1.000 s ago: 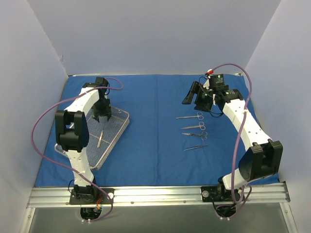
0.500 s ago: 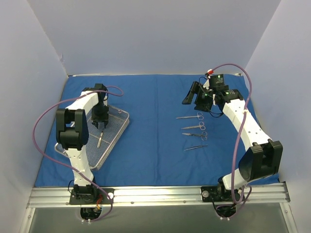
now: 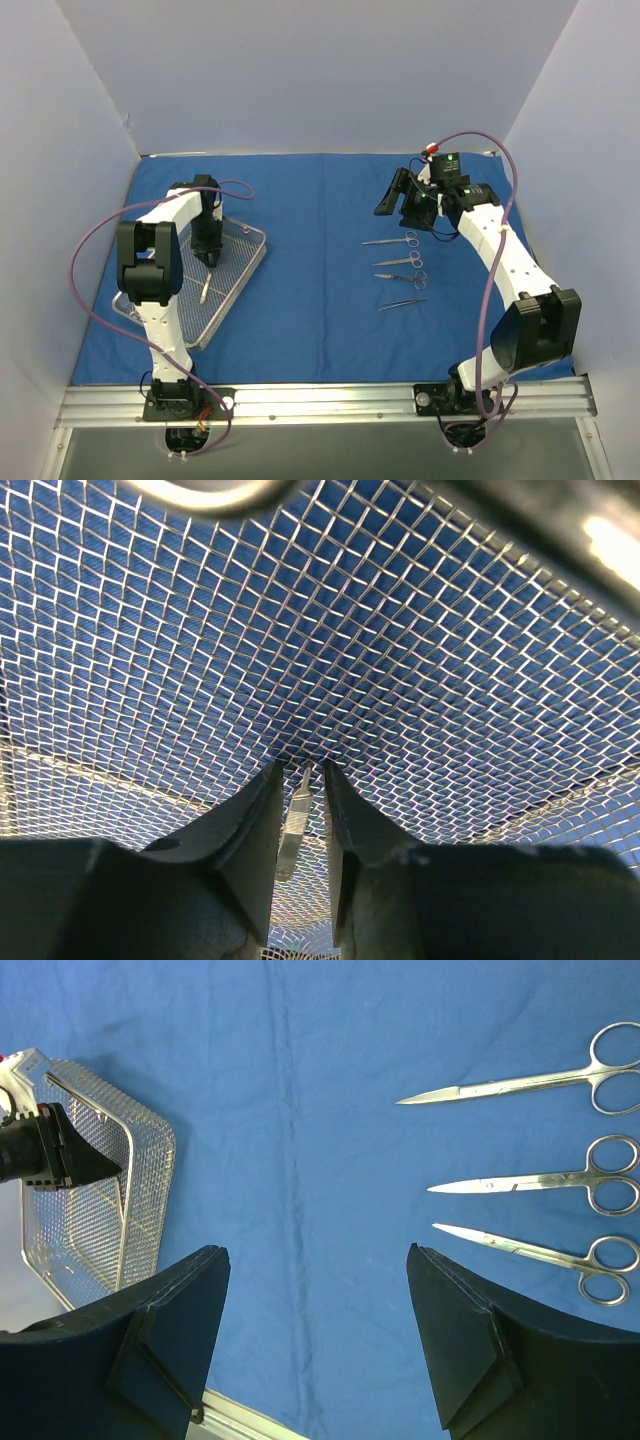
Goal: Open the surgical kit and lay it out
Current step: Pick up the medical item from the container.
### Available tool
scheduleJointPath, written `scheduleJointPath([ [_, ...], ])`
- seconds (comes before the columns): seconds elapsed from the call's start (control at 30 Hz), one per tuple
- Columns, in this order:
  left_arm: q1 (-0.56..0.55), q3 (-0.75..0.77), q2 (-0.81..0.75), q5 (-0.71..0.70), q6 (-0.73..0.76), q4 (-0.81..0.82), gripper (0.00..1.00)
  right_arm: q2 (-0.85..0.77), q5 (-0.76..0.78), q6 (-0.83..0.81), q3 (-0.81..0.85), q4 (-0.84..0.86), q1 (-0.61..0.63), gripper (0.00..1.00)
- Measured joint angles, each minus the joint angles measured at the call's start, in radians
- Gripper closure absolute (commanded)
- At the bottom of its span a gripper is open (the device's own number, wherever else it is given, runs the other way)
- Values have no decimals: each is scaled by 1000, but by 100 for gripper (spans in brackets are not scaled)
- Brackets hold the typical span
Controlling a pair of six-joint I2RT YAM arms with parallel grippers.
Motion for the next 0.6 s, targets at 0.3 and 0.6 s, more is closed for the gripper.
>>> scheduleJointPath([
  [0.3, 9, -36, -21, 23, 4, 31, 97, 0, 0, 1, 0, 0, 0, 27],
  [0.6, 19, -47, -35, 30, 6, 36, 98, 0, 4, 1, 1, -2, 0, 27],
])
